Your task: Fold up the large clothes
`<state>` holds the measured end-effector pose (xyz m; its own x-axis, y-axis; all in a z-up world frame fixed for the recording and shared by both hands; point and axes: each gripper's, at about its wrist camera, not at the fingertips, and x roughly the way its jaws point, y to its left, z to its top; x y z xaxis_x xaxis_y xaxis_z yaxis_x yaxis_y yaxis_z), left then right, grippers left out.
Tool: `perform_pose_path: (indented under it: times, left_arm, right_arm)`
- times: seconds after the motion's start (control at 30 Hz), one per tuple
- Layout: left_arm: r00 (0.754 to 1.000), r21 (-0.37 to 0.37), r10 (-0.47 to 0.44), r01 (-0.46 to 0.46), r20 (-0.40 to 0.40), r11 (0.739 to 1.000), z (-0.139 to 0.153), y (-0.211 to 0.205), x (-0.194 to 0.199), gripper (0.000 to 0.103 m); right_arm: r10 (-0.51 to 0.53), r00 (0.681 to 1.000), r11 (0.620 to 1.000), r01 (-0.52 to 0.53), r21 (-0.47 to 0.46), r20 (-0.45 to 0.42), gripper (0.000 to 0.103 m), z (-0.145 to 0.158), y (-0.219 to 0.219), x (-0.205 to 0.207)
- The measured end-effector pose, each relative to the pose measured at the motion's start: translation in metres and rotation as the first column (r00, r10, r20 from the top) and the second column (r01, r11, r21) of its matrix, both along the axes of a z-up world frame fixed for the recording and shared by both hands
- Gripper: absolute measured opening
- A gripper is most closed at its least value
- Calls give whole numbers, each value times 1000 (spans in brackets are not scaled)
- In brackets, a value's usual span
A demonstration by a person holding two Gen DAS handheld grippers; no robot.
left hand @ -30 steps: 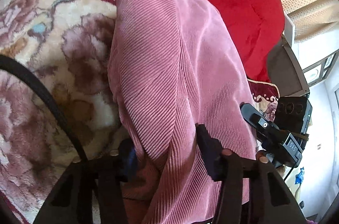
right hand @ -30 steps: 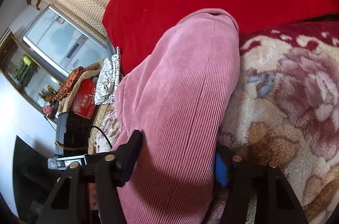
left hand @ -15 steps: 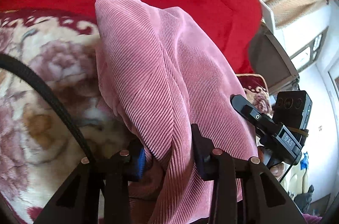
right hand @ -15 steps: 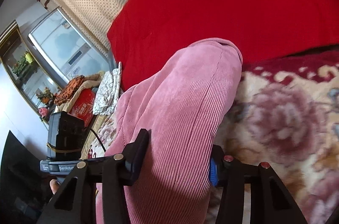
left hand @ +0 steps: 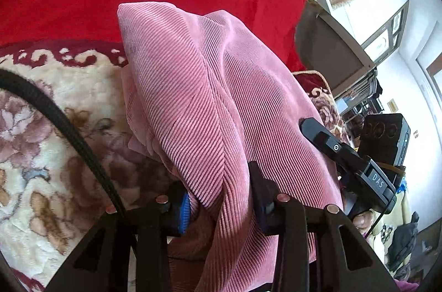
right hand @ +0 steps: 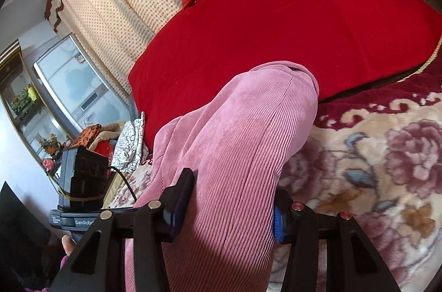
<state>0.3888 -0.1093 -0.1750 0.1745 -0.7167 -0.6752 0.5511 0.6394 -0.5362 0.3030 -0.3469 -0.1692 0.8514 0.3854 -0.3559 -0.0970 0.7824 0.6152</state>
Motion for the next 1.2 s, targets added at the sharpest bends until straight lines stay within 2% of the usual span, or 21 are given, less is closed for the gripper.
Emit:
perform_pose_path:
  times: [0.27,0.5,0.6,0.7,0.77,0.9,1.0,1.07,1.2]
  left_arm:
    - [1000,95,-17,17,4,995,-20,-20,-9,39]
    - [999,126,-37,33,28,991,-27,-26,-18,39]
    - [999,119,-39,39,0,992,-31,-23,-13,42]
    - [999,105,-32,35,-39,994,-36,-15,-8,55]
    - [998,109,-19,26,-61,994,-40,-11,-3,70]
    - [994,95,-20,30,-105,995,-38,-3,0,74]
    - [998,88,-25,30,-62,996,-25,6,-2,73]
    - [1000,67,-17,17,-6,998,-8,17,-5,73]
    - [996,-55,28,-23,86,998,23,38,-6,73]
  right_arm:
    - [43,997,999,-41,24,-64,51,-34,-13,4]
    - [75,992,996,-69,59,-105,51,-55,-23,10]
    - [80,989,996,-75,46,-124,51,-59,-22,14]
    - [86,986,996,-82,31,-146,51,-66,-21,17]
    - [90,984,996,-86,34,-152,51,-70,-24,18]
    - [92,982,996,-88,35,-162,52,-72,-24,18]
    - [84,978,996,-74,56,-192,57,-71,-27,18]
    - [59,975,997,-48,57,-215,64,-68,-30,15]
    - [46,969,999,-40,28,-244,66,-58,-32,14]
